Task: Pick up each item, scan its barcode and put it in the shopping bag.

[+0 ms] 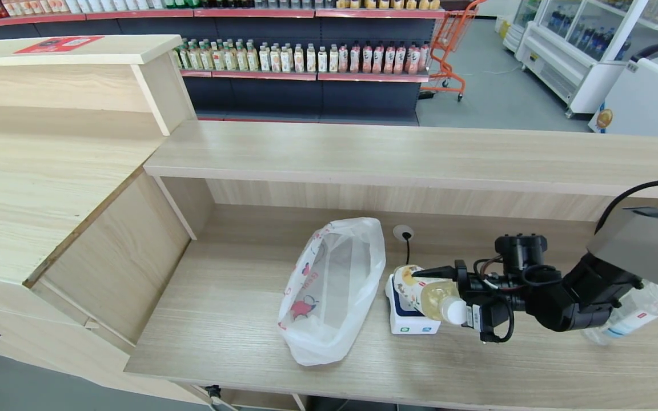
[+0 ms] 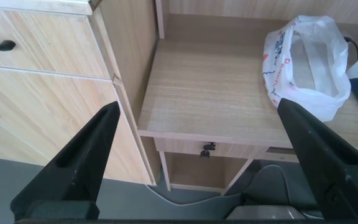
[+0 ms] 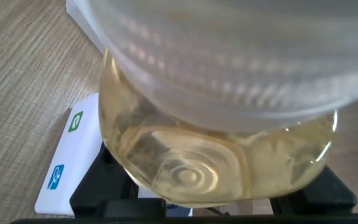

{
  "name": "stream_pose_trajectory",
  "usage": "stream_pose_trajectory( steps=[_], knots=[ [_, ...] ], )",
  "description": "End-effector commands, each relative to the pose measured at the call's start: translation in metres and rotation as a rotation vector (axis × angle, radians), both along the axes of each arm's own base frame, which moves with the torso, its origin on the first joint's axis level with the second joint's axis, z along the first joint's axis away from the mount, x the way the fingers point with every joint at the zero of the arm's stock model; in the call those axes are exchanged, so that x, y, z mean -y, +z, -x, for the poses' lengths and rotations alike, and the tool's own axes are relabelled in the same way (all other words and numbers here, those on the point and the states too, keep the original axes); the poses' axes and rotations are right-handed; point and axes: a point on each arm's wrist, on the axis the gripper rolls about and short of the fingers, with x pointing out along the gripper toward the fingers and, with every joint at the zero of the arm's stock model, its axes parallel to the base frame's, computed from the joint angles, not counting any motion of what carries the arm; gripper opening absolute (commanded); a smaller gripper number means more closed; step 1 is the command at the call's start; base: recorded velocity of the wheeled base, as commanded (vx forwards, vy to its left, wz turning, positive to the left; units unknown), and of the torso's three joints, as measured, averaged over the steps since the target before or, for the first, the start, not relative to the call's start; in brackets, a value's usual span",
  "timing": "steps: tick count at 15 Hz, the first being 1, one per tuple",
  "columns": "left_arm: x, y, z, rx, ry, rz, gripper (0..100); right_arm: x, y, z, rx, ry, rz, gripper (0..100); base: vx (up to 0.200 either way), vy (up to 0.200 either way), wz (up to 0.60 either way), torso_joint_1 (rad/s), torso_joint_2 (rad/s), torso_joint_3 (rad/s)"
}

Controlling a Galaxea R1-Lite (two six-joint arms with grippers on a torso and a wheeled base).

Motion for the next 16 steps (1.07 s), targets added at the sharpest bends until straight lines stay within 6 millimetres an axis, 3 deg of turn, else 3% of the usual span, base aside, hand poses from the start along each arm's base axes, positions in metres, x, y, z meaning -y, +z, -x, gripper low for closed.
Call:
stream_pose_trajectory(
  steps=[1,5,7,10,13,16],
  knots=[
    [0.0,0.0,0.0,-0.001,0.0,0.0,100,0.001,0.002,0.001,-0.004,-0.006,0.0,0,0.0,0.0,0.0,0.0,0.0,0.0],
    [0.0,0.0,0.0,-0.001,0.0,0.0,100,0.031,0.029,0.019,-0.03,-0.075,-0.033,0,0.0,0.0,0.0,0.0,0.0,0.0],
    [0.0,0.0,0.0,0.0,0.0,0.0,100,0.04,0.055,0.026,-0.087,-0.043,-0.096,0,0.0,0.0,0.0,0.0,0.0,0.0],
    [0.0,0.0,0.0,0.0,0.0,0.0,100,0.053,0.093,0.054,-0.242,-0.068,-0.186,0,0.0,0.0,0.0,0.0,0.0,0.0],
    [0.0,0.0,0.0,0.0,0.0,0.0,100,0.065,0.122,0.091,-0.555,-0.169,-0.314,0,0.0,0.0,0.0,0.0,0.0,0.0],
    [0.0,0.0,0.0,0.0,0.0,0.0,100,0.062,0.128,0.098,-0.776,-0.319,-0.398,0,0.0,0.0,0.0,0.0,0.0,0.0]
  ],
)
